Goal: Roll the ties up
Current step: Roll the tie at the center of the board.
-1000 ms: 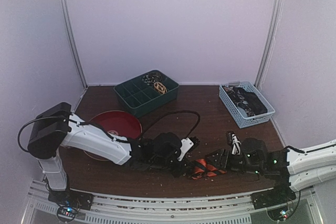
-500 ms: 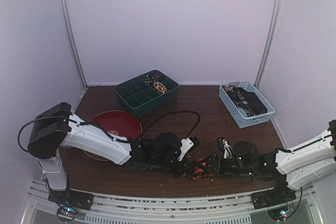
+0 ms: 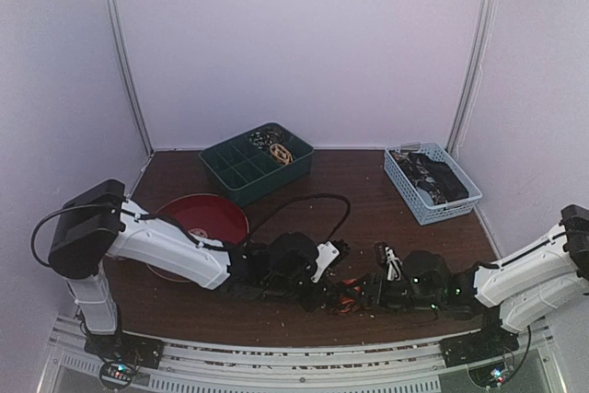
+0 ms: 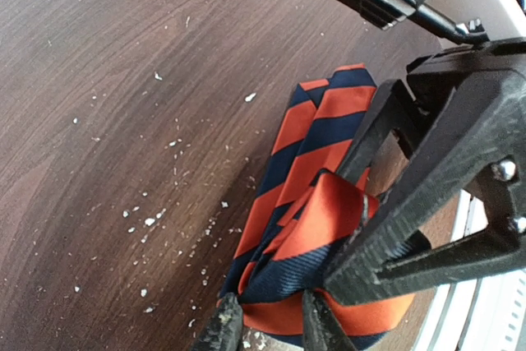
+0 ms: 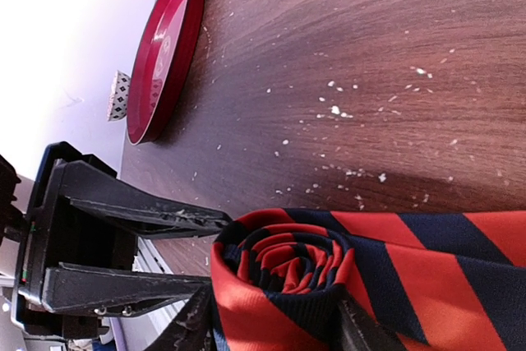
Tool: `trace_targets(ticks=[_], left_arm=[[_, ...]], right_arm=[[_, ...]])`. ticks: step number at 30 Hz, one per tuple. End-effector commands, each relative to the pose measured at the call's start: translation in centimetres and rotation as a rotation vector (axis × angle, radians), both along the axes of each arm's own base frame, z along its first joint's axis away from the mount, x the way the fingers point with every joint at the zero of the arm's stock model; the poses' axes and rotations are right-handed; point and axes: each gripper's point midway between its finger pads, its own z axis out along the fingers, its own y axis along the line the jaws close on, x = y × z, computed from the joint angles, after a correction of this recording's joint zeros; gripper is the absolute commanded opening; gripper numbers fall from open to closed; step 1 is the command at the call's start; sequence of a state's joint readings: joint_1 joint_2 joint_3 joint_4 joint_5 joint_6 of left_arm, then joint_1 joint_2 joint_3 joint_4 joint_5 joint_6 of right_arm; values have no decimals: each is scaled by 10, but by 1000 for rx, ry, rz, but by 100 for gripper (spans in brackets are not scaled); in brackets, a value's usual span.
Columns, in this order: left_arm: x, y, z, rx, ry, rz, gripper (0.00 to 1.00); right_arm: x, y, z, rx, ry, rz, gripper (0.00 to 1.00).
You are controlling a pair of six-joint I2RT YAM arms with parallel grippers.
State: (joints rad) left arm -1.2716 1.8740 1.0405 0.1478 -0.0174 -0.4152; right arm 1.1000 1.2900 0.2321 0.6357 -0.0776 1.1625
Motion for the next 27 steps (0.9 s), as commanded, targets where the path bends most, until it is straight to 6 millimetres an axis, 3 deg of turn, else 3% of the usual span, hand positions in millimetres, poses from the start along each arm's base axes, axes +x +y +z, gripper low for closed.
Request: trace_targets(ticks=[1, 10, 19, 25, 27], left_arm=[[-5, -4, 4, -37, 10, -10, 28], [-4, -5, 10, -60, 9, -3, 34], [-1, -4, 8, -54, 7, 13, 35], [1, -1, 5, -41, 3, 27, 35], [1, 2, 5, -35, -6, 23, 40]], right_arm=[[2, -23, -19, -123, -38, -35, 45], [12, -55, -20, -235, -94, -109, 54], [13, -59, -25, -248, -81, -111, 56], [12, -55, -16, -210, -76, -106, 47], [10, -54, -16, -206, -65, -98, 44]])
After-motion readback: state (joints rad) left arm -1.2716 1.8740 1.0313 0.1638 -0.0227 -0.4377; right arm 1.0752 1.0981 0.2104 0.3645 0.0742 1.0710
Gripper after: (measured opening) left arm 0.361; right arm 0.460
